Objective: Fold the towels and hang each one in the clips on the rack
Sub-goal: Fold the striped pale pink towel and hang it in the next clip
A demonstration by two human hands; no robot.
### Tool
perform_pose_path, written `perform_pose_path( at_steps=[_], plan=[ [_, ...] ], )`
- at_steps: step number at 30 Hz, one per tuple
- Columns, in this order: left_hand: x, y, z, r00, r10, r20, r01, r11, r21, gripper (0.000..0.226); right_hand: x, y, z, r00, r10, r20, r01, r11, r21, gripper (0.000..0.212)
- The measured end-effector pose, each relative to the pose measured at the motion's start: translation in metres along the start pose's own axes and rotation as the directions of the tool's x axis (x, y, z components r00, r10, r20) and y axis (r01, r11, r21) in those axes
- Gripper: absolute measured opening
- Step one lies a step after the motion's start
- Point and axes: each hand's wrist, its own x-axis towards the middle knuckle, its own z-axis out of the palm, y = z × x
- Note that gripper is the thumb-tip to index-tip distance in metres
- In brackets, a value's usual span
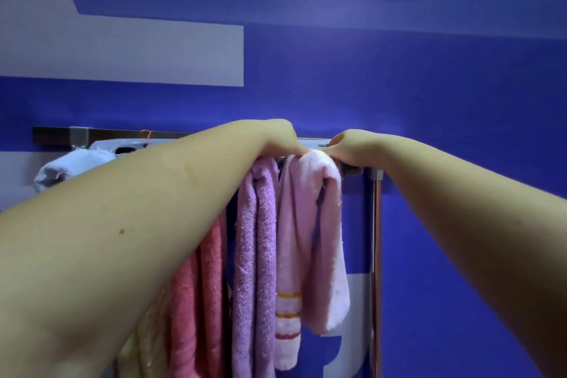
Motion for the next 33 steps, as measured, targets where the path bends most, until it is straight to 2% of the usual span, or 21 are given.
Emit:
perform_pose_path(
  at_steps=[3, 6, 9, 12, 14, 16, 17, 20, 23, 28, 33],
  plan=[
    [0.002, -0.001, 0.005, 0.997, -0.019, -0.072, 0.018, 1.0, -0.014, 0.044, -0.002, -0.001, 0.003, 0.999, 0.009, -0.033, -0.011, 0.999, -0.037, 0.04],
    [-0.003, 0.006, 0.008, 0.981, 0.026, -0.194, -0.022, 0.999, 0.024, 0.023, -0.006, 0.002, 0.005, 0.996, 0.003, -0.09, -0.003, 1.0, -0.002, 0.045],
    [-0.014, 0.013, 0.005, 0.975, 0.027, -0.22, -0.029, 1.0, -0.006, 0.02, -0.017, 0.002, 0.004, 0.969, -0.009, -0.245, 0.028, 0.997, 0.076, 0.037],
    [-0.031, 0.021, 0.001, 0.954, -0.011, -0.299, -0.077, 0.956, -0.283, 0.019, -0.034, 0.002, -0.003, 0.896, -0.063, -0.44, 0.15, 0.974, 0.167, 0.023],
    [-0.048, 0.031, 0.005, 0.937, -0.036, -0.348, -0.155, 0.848, -0.506, 0.017, -0.05, 0.001, -0.004, 0.831, -0.132, -0.54, 0.248, 0.957, 0.148, 0.02],
    [-0.064, 0.039, 0.019, 0.934, -0.089, -0.345, -0.167, 0.746, -0.645, 0.025, -0.069, -0.002, 0.003, 0.796, -0.189, -0.575, 0.323, 0.936, 0.14, 0.018],
    [-0.071, 0.041, 0.03, 0.936, -0.129, -0.327, -0.143, 0.71, -0.689, 0.03, -0.077, -0.004, 0.009, 0.804, -0.187, -0.565, 0.337, 0.925, 0.173, 0.017],
    [-0.084, 0.039, 0.061, 0.924, -0.225, -0.309, -0.101, 0.634, -0.766, 0.035, -0.094, -0.003, 0.031, 0.884, -0.087, -0.459, 0.28, 0.886, 0.371, 0.023],
    [-0.087, 0.035, 0.077, 0.908, -0.242, -0.342, -0.083, 0.696, -0.714, 0.032, -0.099, 0.003, 0.044, 0.915, -0.004, -0.404, 0.214, 0.852, 0.477, 0.029],
    [-0.087, 0.033, 0.085, 0.877, -0.221, -0.426, -0.043, 0.848, -0.528, 0.026, -0.096, 0.008, 0.042, 0.922, 0.041, -0.385, 0.183, 0.83, 0.527, 0.021],
    [-0.085, 0.03, 0.09, 0.82, -0.189, -0.54, -0.122, 0.865, -0.487, 0.02, -0.094, 0.01, 0.039, 0.903, 0.032, -0.428, 0.202, 0.848, 0.491, 0.013]
  ],
)
